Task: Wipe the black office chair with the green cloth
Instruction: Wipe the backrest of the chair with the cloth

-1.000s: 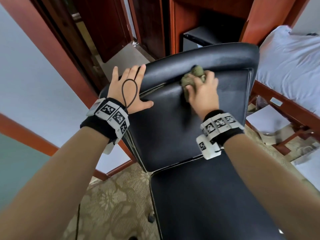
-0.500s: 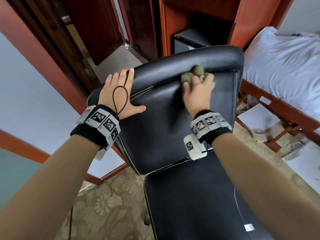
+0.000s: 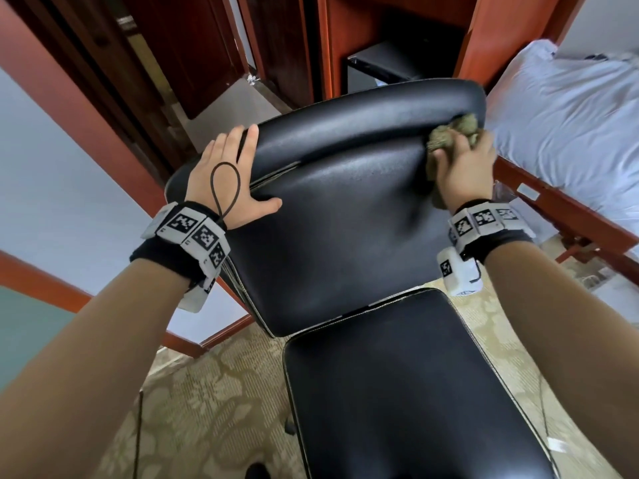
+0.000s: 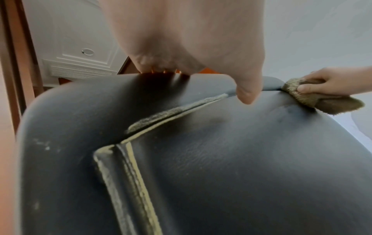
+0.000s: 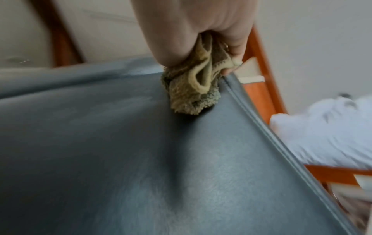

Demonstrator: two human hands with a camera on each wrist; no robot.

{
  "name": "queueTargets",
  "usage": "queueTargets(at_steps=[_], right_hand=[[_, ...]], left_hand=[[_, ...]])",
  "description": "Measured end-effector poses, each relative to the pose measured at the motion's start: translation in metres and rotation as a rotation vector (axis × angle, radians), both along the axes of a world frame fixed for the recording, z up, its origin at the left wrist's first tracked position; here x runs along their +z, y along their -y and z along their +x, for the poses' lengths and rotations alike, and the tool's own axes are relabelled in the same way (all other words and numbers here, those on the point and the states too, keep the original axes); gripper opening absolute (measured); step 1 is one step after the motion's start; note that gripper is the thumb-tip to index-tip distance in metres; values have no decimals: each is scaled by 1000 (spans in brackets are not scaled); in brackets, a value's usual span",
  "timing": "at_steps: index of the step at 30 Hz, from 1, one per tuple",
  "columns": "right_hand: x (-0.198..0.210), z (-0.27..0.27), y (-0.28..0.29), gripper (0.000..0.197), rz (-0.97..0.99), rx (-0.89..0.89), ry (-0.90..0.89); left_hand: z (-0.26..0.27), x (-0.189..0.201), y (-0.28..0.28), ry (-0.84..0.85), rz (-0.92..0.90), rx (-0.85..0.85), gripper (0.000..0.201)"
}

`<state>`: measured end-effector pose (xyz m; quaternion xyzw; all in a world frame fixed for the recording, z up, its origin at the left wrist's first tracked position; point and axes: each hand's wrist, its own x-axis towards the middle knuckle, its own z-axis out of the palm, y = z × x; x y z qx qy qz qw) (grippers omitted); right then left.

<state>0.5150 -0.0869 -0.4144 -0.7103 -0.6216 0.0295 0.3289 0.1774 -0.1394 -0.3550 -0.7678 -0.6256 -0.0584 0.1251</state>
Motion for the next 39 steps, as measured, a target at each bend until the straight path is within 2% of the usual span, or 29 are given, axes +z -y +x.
queueTargets(at_steps=[5, 11, 15, 19, 21, 26, 30, 36, 39], right_hand=[[4, 13, -7, 39, -47, -107, -91], [17, -23, -4, 39, -65, -259, -283], [23, -90, 14, 35, 6, -21, -274], [17, -155, 42, 36, 57, 274, -135], [14, -168, 50, 41, 41, 388, -57], [17, -141, 42, 41, 6, 411, 110], [24, -102, 27, 38, 13, 246, 57], [16, -14, 5, 35, -24, -17, 15], [16, 2, -3, 34, -45, -83, -1]], left_hand=[[5, 0, -1, 3, -2, 19, 111], [8, 1, 1, -43, -10, 33, 116], [6, 2, -1, -87, -26, 34, 121], [3, 0, 0, -85, -20, 30, 122], [3, -1, 0, -85, -6, 29, 121], [0, -1, -1, -76, -6, 9, 119], [-1, 1, -1, -68, -13, -2, 118], [4, 1, 1, -57, -3, -4, 116], [3, 5, 0, -62, -26, -13, 116]])
